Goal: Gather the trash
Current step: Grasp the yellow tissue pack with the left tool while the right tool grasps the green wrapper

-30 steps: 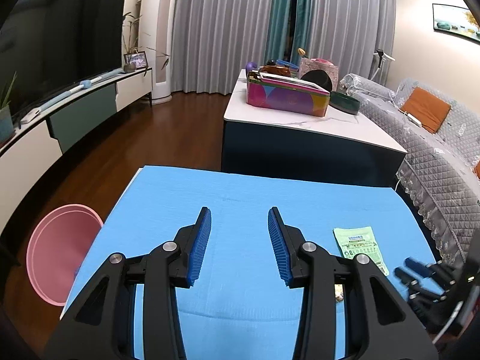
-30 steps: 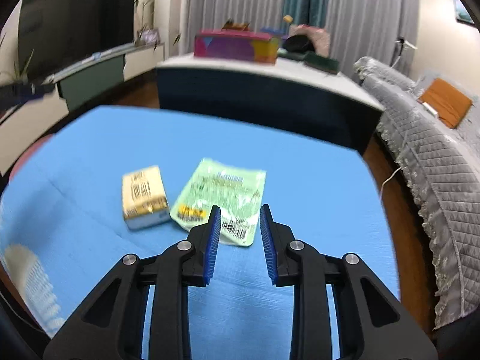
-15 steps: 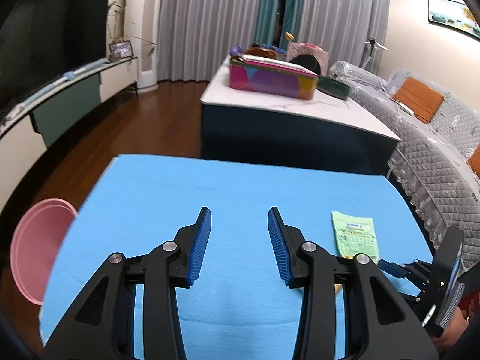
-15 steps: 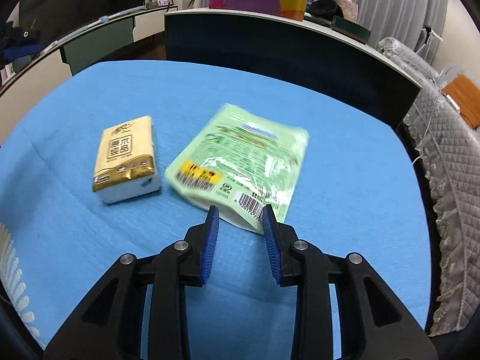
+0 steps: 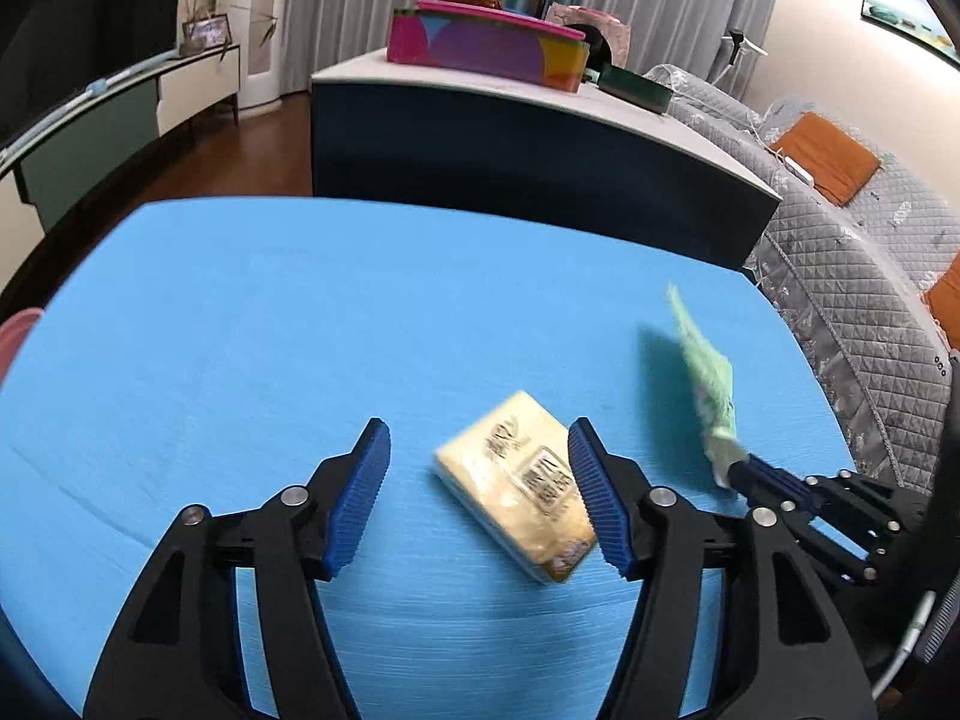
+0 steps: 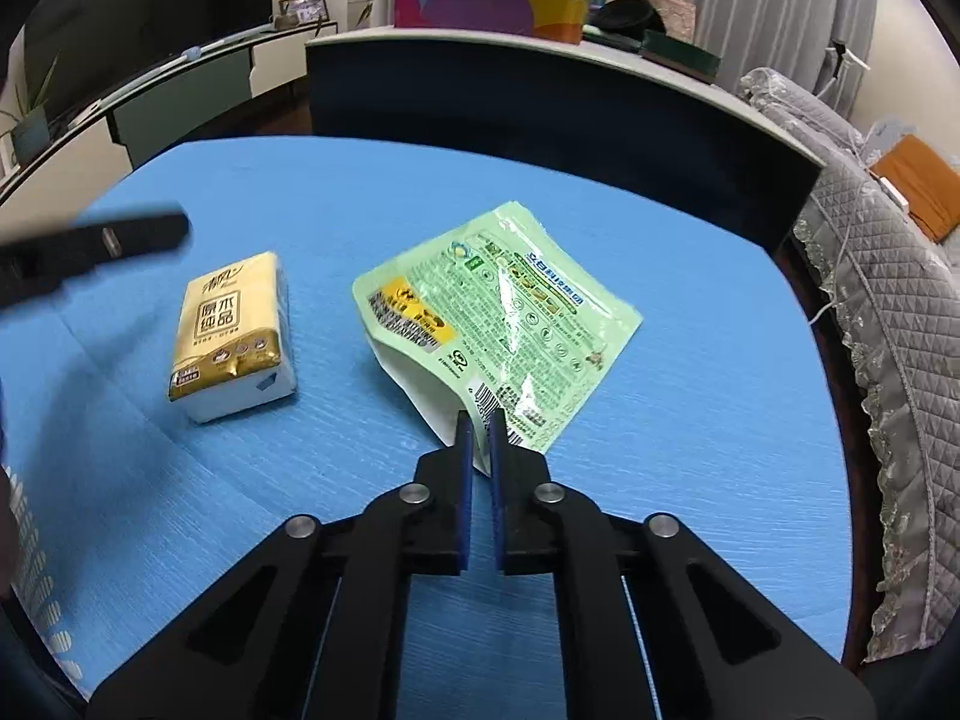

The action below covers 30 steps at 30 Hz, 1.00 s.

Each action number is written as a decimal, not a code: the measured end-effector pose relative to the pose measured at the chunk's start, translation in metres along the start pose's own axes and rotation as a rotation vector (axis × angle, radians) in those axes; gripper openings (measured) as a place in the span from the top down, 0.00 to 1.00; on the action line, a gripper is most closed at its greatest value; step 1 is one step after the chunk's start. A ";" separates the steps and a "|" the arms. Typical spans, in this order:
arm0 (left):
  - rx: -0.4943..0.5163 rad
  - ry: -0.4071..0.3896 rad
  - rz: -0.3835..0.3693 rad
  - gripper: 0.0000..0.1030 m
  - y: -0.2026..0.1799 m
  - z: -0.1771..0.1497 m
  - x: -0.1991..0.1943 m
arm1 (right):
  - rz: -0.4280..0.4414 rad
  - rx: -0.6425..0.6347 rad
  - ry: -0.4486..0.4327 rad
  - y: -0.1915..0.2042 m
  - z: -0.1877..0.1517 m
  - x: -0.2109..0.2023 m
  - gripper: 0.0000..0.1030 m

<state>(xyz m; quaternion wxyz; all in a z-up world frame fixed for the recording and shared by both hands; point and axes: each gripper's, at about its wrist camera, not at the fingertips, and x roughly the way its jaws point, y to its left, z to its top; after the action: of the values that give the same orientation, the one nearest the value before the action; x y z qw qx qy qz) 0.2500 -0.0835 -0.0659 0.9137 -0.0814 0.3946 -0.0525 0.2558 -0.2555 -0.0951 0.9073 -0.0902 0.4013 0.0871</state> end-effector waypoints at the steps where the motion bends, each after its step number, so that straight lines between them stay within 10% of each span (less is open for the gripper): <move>1: 0.000 0.004 0.008 0.37 -0.005 -0.001 0.003 | -0.008 0.003 -0.002 -0.002 0.000 -0.001 0.97; 13: 0.038 0.081 0.109 0.23 -0.022 -0.006 0.022 | -0.062 0.055 0.014 -0.029 -0.011 -0.007 0.99; 23: -0.002 0.047 0.090 0.39 -0.002 -0.003 0.003 | -0.061 0.045 -0.010 -0.023 -0.004 -0.012 1.00; 30: 0.022 0.103 0.089 0.20 -0.027 -0.007 0.023 | -0.090 0.046 -0.017 -0.020 -0.002 -0.017 1.00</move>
<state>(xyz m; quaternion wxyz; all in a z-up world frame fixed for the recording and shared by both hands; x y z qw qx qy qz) 0.2599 -0.1142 -0.0818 0.8945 -0.0509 0.4438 -0.0202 0.2476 -0.2765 -0.0814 0.9155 -0.0865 0.3912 0.0374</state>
